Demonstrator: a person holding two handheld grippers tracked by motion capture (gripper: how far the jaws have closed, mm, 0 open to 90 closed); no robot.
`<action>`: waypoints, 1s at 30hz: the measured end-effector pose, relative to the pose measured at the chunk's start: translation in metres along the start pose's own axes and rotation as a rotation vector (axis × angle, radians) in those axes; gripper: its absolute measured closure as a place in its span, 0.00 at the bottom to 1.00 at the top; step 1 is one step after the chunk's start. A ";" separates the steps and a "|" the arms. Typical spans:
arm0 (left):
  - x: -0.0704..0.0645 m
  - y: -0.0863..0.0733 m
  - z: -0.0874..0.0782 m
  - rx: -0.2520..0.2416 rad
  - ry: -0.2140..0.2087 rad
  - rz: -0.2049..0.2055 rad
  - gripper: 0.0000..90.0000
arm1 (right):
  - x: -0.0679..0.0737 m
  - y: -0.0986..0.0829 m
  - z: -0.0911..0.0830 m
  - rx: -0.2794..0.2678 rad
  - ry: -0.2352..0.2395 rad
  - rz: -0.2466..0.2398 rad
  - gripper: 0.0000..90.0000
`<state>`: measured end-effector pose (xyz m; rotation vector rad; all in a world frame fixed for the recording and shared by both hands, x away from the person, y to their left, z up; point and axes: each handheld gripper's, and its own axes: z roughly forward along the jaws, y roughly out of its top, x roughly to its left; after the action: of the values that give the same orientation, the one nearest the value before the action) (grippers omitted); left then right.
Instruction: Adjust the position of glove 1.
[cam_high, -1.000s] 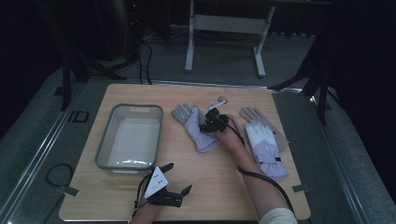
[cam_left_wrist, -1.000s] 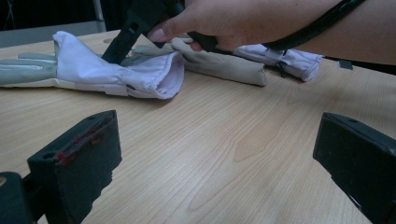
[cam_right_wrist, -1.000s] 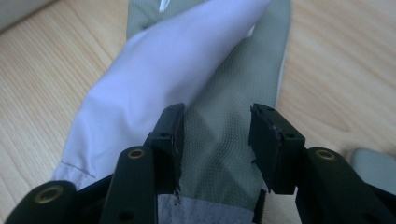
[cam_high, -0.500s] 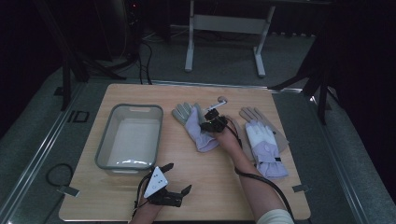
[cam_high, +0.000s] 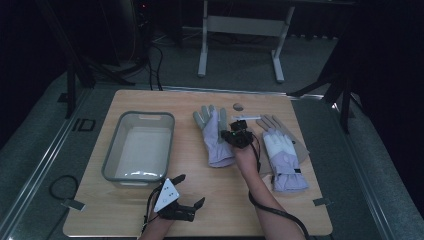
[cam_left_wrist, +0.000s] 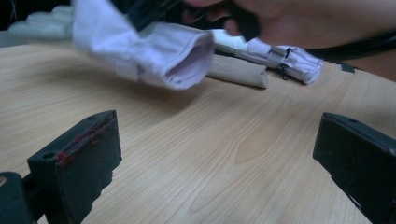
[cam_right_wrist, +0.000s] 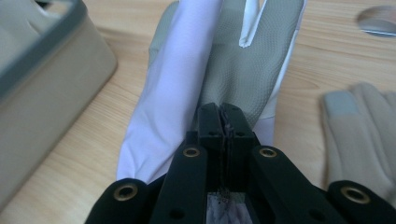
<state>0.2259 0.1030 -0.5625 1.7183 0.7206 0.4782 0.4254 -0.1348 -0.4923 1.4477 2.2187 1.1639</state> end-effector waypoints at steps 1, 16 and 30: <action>0.000 0.000 0.000 -0.001 0.001 0.001 0.01 | 0.002 -0.003 -0.007 -0.011 -0.009 0.012 0.98; 0.000 0.000 0.000 0.000 -0.002 0.009 0.01 | 0.020 -0.042 -0.041 -0.095 -0.082 0.109 0.98; 0.000 0.000 0.000 -0.002 -0.012 0.009 0.01 | 0.008 -0.060 0.008 -0.021 -0.134 0.131 0.95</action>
<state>0.2260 0.1027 -0.5626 1.7220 0.7042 0.4743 0.3871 -0.1347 -0.5396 1.6333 2.0440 1.0900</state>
